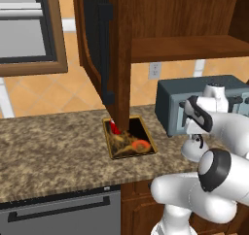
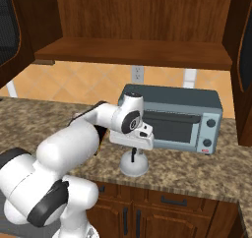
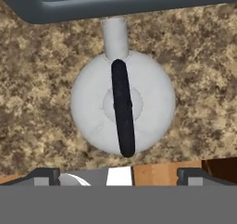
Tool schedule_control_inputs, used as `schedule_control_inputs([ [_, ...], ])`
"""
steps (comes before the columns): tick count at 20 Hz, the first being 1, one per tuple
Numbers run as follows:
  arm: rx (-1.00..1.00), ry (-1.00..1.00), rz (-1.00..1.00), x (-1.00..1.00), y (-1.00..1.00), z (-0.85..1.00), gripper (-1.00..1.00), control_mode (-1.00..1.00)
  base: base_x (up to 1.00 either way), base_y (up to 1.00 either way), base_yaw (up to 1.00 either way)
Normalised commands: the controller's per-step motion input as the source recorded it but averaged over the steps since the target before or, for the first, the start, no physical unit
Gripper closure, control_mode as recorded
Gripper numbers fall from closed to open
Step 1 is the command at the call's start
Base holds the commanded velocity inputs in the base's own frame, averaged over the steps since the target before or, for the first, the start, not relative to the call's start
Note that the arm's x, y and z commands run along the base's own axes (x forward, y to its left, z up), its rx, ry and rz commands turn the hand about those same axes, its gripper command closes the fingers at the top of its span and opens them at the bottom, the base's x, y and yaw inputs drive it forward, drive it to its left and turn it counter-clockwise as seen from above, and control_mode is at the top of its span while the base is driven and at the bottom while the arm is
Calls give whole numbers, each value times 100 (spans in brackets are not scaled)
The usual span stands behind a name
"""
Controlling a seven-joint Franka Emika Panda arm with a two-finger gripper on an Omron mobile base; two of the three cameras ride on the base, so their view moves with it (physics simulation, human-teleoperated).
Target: Pick the kettle from the counter and place it on the tray. Then pick the mug from the cabinet and place it on the tray. Then close the cabinet doors.
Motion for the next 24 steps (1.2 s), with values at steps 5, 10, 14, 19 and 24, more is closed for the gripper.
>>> schedule_control_inputs([
  [5,0,0,0,21,-15,-36,-100,-100,0,0,0],
  [10,0,0,1,23,-2,-11,-100,-100,0,0,0],
  [14,0,0,0,3,0,0,-100,-100,0,0,0],
  [19,0,0,0,0,0,-4,-100,-100,0,0,0],
  [24,0,-1,0,-12,0,-7,-100,-100,0,0,0],
])
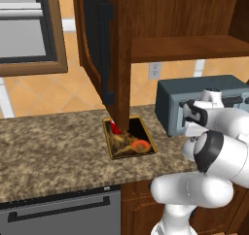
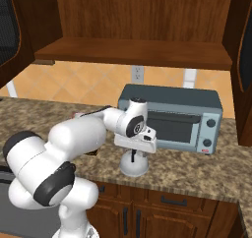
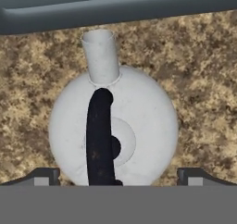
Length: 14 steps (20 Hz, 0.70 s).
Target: Pick the kettle from the counter and place it on the tray. Then pick the mug from the cabinet and place it on the tray. Then close the cabinet doors.
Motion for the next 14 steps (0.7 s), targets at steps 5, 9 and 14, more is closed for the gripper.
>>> schedule_control_inputs([
  [5,0,0,0,-22,0,-10,-100,-100,0,0,0],
  [9,0,0,0,-8,6,-14,100,-100,0,0,0],
  [14,0,-2,0,-1,10,-2,100,-100,0,0,0],
])
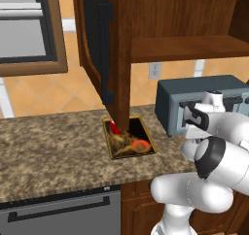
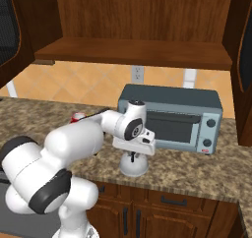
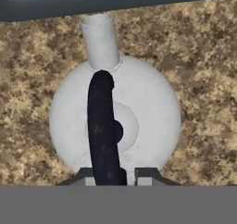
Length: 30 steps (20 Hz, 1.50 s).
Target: Pick the kettle from the counter and place it on the tray. Then pick the mug from the cabinet and place it on the tray. Then close the cabinet doors.
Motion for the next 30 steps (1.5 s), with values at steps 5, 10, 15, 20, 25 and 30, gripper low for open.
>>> schedule_control_inputs([
  [5,0,-1,0,-5,14,5,100,-100,0,0,0],
  [10,0,-16,5,-46,13,46,100,-100,0,0,0],
  [15,-2,-16,14,-30,51,64,100,-100,0,0,0],
  [20,0,-12,11,-1,71,52,100,-100,0,0,0],
  [25,0,-6,9,1,74,43,100,-100,0,0,0],
  [30,0,-6,3,30,68,17,100,-100,0,0,0],
])
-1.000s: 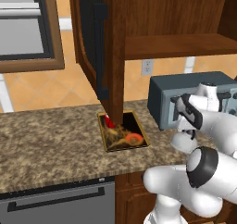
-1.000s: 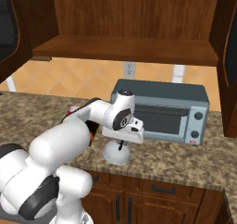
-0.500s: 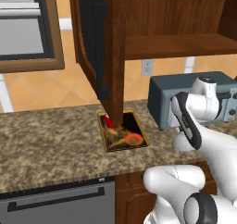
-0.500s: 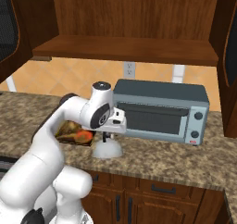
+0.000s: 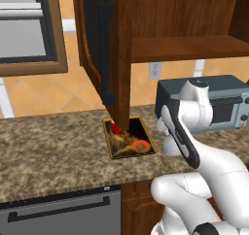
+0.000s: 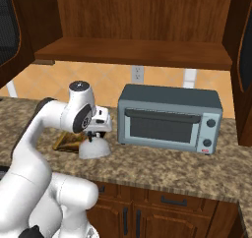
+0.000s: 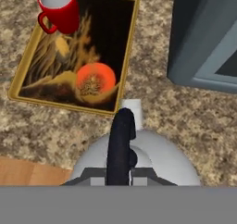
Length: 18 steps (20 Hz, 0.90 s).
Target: Pick the kettle from the counter and place it on the tray. Then pick the mug from the cabinet and place it on the tray. Then close the cabinet doors.
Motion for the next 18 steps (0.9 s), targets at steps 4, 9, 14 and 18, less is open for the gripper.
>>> schedule_control_inputs([
  [4,0,-3,1,58,57,-1,100,-100,0,0,0],
  [9,0,0,3,56,31,-13,100,-100,0,0,0],
  [14,0,0,1,57,23,-17,100,-100,0,0,0],
  [18,0,-4,2,55,23,-20,100,-100,0,0,0],
])
